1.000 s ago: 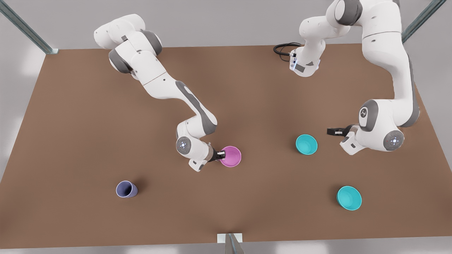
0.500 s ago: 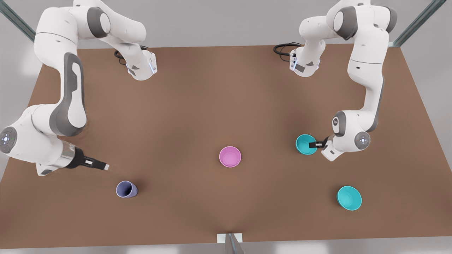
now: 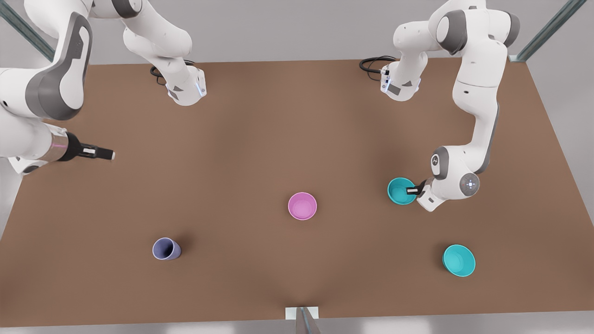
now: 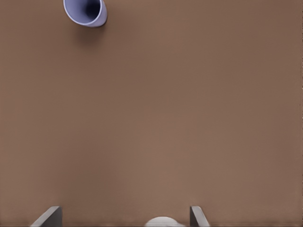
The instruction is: Stack the blue bowl on the pink bowl
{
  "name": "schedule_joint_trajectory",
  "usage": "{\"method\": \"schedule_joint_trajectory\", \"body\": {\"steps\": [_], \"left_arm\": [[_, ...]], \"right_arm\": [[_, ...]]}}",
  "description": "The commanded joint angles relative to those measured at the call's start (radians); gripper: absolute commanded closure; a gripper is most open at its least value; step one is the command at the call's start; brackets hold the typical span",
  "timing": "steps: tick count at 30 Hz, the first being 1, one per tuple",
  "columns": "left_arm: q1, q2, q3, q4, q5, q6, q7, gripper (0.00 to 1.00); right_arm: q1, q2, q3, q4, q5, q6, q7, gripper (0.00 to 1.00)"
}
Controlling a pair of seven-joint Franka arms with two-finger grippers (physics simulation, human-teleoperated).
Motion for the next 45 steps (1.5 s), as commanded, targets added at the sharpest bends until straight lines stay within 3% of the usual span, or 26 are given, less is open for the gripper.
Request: {"method": "schedule_joint_trajectory", "body": {"steps": [1, 3, 5, 10, 12, 35, 36, 39, 41, 42, 43, 44, 45], "left_arm": [[-0.001, -0.019, 0.000, 0.011, -0.026, -0.044, -0.029, 0.79], [-0.044, -0.040, -0.023, 0.103, -0.098, -0.162, -0.157, 0.79], [-0.061, -0.033, -0.130, 0.175, -0.112, -0.173, -0.359, 0.79], [-0.342, 0.191, -0.161, 0.588, -0.095, -0.195, -0.815, 0.79], [-0.394, 0.271, -0.160, 0.686, -0.086, -0.181, -0.891, 0.79], [-0.437, 0.348, -0.164, 0.683, -0.052, -0.118, -0.922, 0.79], [-0.437, 0.348, -0.164, 0.683, -0.047, -0.130, -0.908, 0.00], [-0.429, 0.297, -0.147, 0.685, -0.041, -0.319, -0.915, 0.00], [-0.415, 0.100, 0.026, 0.692, -0.041, -0.685, -0.820, 0.00], [-0.403, -0.035, 0.197, 0.700, -0.037, -0.893, -0.558, 0.00], [-0.405, -0.118, 0.265, 0.700, 0.031, -0.959, -0.373, 0.00], [-0.408, -0.160, 0.262, 0.702, 0.175, -1.003, -0.200, 0.00], [-0.402, -0.197, 0.264, 0.703, 0.189, -1.006, -0.148, 0.00]], "right_arm": [[0.001, -0.030, 0.000, -0.031, -0.005, 0.018, -0.014, 0.00], [0.001, -0.029, 0.000, -0.031, -0.014, 0.020, -0.016, 0.00], [0.001, -0.029, 0.000, -0.032, -0.014, 0.020, -0.020, 0.00], [-0.002, -0.024, 0.000, -0.032, -0.014, 0.020, -0.027, 0.00], [-0.003, -0.023, 0.000, -0.034, -0.014, 0.020, -0.028, 0.00], [-0.003, -0.015, 0.000, -0.040, -0.014, 0.023, -0.033, 0.00], [-0.003, -0.015, 0.002, -0.040, -0.014, 0.023, -0.033, 0.00], [-0.003, -0.013, 0.000, -0.040, -0.014, 0.023, -0.033, 0.00], [-0.003, -0.013, 0.002, -0.040, -0.014, 0.023, -0.033, 0.00], [-0.005, -0.013, 0.000, -0.040, -0.014, 0.023, -0.033, 0.00], [-0.005, -0.013, 0.000, -0.040, -0.014, 0.023, -0.033, 0.00], [-0.005, -0.012, 0.002, -0.040, -0.014, 0.023, -0.033, 0.00], [-0.008, -0.012, 0.002, -0.037, -0.014, 0.024, -0.033, 0.00]]}}
